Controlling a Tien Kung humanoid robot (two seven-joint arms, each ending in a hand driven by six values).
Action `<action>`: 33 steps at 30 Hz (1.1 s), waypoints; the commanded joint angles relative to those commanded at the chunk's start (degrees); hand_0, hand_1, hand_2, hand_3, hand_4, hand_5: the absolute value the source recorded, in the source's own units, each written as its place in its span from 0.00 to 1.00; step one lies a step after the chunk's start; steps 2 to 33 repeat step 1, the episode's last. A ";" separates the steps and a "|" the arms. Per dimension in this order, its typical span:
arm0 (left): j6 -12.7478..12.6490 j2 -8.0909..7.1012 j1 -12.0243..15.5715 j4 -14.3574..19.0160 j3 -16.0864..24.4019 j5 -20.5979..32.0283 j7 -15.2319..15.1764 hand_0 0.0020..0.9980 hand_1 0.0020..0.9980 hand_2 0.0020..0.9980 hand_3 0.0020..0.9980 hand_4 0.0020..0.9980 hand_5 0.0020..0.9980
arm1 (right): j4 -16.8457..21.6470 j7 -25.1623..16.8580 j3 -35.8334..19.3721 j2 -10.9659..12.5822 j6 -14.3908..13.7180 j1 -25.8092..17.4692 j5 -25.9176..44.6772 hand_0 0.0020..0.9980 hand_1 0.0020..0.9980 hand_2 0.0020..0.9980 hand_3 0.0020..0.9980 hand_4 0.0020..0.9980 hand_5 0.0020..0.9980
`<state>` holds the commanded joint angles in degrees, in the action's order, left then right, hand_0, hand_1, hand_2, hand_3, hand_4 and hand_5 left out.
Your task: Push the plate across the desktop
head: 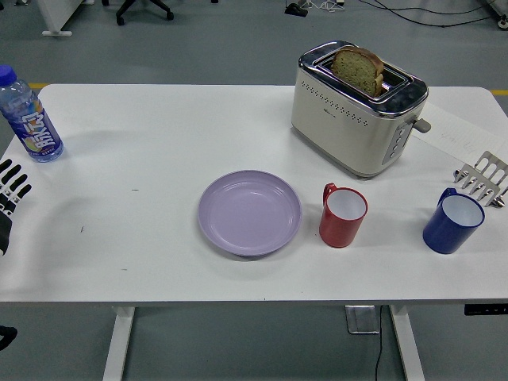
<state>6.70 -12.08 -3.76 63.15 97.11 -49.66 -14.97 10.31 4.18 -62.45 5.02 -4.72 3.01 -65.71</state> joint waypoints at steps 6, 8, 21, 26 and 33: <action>-0.07 0.08 -0.04 0.00 0.04 0.02 -0.11 0.85 0.87 0.85 0.81 0.52 1.00 | 0.00 -0.01 -0.02 0.01 -0.01 0.02 -0.01 0.61 0.55 0.65 0.62 0.14 0.35; -0.07 0.08 -0.04 0.00 0.04 0.02 -0.11 0.85 0.87 0.85 0.81 0.52 1.00 | 0.00 -0.01 -0.02 0.01 -0.01 0.02 -0.01 0.61 0.55 0.65 0.62 0.14 0.35; -0.07 0.08 -0.04 0.00 0.04 0.02 -0.11 0.85 0.87 0.85 0.81 0.52 1.00 | 0.00 -0.01 -0.02 0.01 -0.01 0.02 -0.01 0.61 0.55 0.65 0.62 0.14 0.35; -0.07 0.08 -0.04 0.00 0.04 0.02 -0.11 0.85 0.87 0.85 0.81 0.52 1.00 | 0.00 -0.01 -0.02 0.01 -0.01 0.02 -0.01 0.61 0.55 0.65 0.62 0.14 0.35; -0.07 0.08 -0.04 0.00 0.04 0.02 -0.11 0.85 0.87 0.85 0.81 0.52 1.00 | 0.00 -0.01 -0.02 0.01 -0.01 0.02 -0.01 0.61 0.55 0.65 0.62 0.14 0.35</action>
